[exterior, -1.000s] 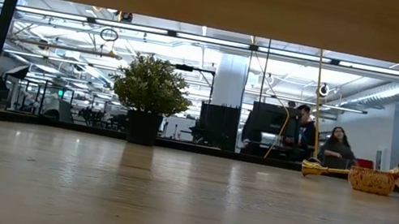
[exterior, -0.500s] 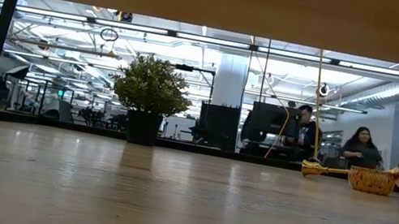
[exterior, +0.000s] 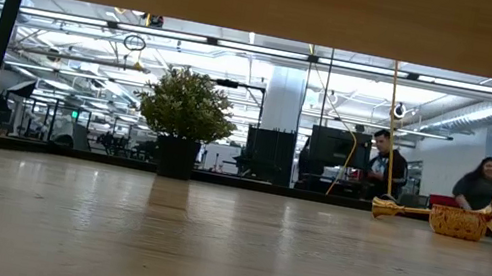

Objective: Pick & Place candle stick holders
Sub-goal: Put the blue patterned scented candle on the shelf

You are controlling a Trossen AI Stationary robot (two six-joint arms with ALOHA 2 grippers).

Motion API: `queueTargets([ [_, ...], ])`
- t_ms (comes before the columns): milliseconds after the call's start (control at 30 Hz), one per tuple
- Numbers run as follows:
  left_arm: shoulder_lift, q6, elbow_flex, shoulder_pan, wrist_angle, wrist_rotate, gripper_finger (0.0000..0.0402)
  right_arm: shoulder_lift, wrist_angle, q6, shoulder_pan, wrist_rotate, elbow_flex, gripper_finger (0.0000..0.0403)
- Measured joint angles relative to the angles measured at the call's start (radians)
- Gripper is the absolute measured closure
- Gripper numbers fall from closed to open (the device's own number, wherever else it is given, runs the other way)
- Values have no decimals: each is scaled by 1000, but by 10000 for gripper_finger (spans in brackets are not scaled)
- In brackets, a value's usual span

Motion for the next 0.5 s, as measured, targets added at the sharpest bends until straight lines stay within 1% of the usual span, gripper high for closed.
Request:
queueTargets([
  [167, 0, 2, 0, 0, 0, 3, 399, -30, 2, 5, -13, 28, 0, 67],
  [367, 0, 2, 0, 0, -1, 3, 399, -91, 11, 12, -44, 86, 0, 67],
  [500, 0, 2, 0, 0, -1, 5, 399, -128, 64, 16, -65, 130, 0, 67],
])
